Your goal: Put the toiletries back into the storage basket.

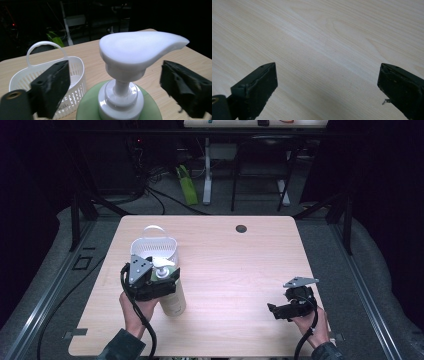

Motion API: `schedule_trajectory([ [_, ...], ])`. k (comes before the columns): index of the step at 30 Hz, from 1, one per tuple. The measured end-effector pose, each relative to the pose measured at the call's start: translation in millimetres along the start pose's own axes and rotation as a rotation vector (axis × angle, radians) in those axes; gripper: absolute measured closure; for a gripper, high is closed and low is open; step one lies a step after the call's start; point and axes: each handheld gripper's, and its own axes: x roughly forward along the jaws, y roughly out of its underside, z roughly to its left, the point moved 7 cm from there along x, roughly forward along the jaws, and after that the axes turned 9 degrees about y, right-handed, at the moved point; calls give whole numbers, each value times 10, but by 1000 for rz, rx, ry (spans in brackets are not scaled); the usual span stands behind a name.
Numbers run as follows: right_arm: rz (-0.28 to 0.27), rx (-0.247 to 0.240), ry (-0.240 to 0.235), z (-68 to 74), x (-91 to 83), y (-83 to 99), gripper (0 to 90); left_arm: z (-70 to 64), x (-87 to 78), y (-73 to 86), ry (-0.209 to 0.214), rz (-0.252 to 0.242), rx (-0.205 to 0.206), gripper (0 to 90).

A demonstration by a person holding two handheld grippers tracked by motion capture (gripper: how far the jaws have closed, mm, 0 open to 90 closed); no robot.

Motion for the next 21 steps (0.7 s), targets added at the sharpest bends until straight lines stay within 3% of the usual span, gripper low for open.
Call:
schedule_trajectory([
  [14, 4, -2, 5, -9, 12, 7, 25, 34, -79, -43, -29, -45, -20, 450],
  [21, 4, -1, 5, -9, 11, 7, 27, 14, -97, -56, -29, -61, -21, 540],
])
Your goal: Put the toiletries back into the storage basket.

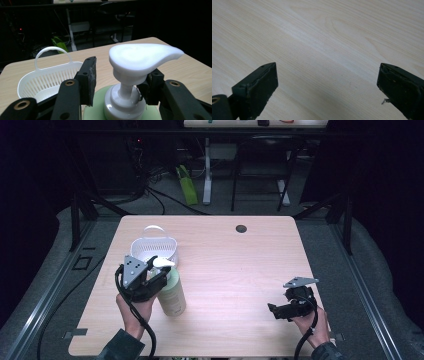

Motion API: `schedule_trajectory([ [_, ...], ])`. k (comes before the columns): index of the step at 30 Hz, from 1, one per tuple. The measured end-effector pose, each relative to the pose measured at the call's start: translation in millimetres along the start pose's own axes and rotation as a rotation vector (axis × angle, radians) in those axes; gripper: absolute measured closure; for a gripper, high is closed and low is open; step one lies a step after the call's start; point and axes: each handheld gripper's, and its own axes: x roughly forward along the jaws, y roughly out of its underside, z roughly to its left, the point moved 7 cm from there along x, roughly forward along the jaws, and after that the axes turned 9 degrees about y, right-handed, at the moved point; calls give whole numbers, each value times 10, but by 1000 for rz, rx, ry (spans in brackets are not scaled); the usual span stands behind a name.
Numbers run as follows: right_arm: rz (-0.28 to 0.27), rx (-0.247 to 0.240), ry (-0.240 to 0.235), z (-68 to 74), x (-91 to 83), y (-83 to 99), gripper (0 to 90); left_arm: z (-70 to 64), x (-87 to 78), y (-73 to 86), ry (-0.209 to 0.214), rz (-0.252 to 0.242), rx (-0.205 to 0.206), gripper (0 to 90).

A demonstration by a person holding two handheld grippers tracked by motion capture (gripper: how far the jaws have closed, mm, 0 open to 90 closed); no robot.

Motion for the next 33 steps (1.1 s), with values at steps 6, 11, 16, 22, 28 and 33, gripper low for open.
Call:
schedule_trajectory([
  [6, -2, -1, 2, -4, 0, 0, 29, -35, -9, -13, 1, -16, 3, 604],
  [11, -1, -1, 5, -6, 3, 2, 30, -67, -19, -28, 1, -25, 12, 654],
  [16, -2, -2, 5, -5, 0, 2, 32, -70, -16, -29, -2, -28, 15, 670],
  [22, -3, -1, 5, -7, -1, 1, 32, -69, -16, -30, 1, -27, 23, 674],
  [28, -5, -2, 8, -12, 0, -1, 33, -65, -16, -32, 7, -22, 34, 676],
  [33, -4, -2, 9, -13, 0, 0, 34, -63, -16, -35, 11, -18, 38, 677],
])
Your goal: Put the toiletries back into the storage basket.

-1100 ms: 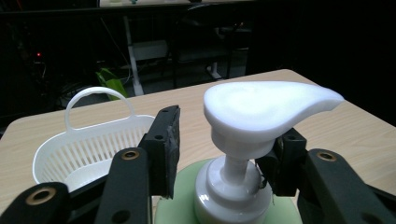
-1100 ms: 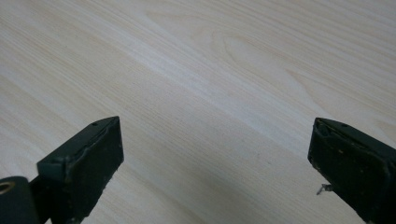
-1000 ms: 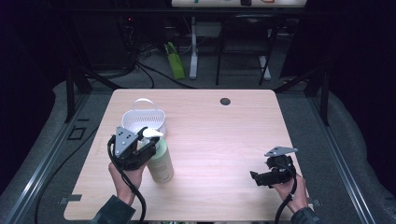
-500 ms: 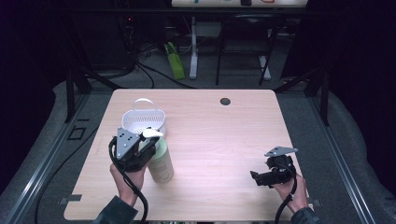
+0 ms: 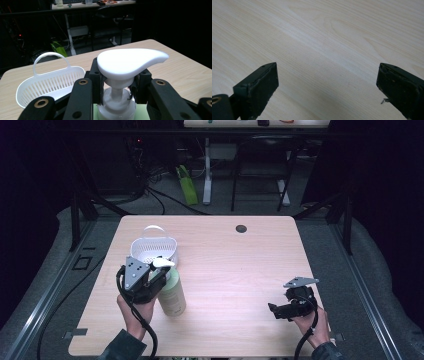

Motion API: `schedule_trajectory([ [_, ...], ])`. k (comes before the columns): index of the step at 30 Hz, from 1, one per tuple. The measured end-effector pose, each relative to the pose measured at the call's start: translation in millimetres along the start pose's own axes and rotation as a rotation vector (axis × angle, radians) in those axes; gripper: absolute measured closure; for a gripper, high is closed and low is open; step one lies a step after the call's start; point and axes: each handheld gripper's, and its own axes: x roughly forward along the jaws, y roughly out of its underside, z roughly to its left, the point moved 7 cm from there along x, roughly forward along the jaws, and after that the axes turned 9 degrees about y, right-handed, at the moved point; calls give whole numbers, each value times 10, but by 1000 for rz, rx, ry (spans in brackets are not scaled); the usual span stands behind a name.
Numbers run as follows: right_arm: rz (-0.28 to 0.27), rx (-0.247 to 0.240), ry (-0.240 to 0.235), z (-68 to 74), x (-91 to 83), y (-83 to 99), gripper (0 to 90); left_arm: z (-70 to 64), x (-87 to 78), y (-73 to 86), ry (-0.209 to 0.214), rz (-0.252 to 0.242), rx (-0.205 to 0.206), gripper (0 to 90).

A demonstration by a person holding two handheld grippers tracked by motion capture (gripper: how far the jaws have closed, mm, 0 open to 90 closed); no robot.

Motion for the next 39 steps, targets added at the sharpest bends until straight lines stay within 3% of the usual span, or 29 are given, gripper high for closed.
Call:
schedule_trajectory([
  [39, 0, -3, 8, -11, -2, 3, 38, 161, -136, -294, 12, 4, 20, 677],
])
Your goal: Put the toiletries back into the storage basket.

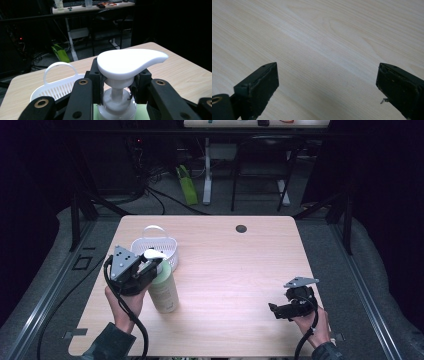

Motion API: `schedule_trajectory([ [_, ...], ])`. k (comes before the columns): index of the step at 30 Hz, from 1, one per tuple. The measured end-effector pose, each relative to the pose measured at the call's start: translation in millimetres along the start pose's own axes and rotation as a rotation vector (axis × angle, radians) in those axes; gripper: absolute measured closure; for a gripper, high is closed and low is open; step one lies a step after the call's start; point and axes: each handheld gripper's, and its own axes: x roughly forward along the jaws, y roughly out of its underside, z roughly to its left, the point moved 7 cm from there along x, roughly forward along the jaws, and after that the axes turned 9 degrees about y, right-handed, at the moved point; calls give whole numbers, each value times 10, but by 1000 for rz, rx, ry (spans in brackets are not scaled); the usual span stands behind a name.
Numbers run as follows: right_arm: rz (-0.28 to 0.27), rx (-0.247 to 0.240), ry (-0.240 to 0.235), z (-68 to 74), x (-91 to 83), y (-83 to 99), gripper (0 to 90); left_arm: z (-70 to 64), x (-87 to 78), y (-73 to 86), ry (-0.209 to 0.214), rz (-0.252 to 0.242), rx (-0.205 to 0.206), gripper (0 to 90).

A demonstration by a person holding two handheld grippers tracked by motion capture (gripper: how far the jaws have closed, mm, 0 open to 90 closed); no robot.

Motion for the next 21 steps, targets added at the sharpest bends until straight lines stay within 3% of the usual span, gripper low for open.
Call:
schedule_trajectory([
  [9, 2, -1, 3, -7, 0, 5, 38, 16, -20, -145, 14, -5, 21, 678],
  [21, 6, -14, 7, -9, 8, 15, 40, 40, -46, -283, 41, -11, 14, 678],
])
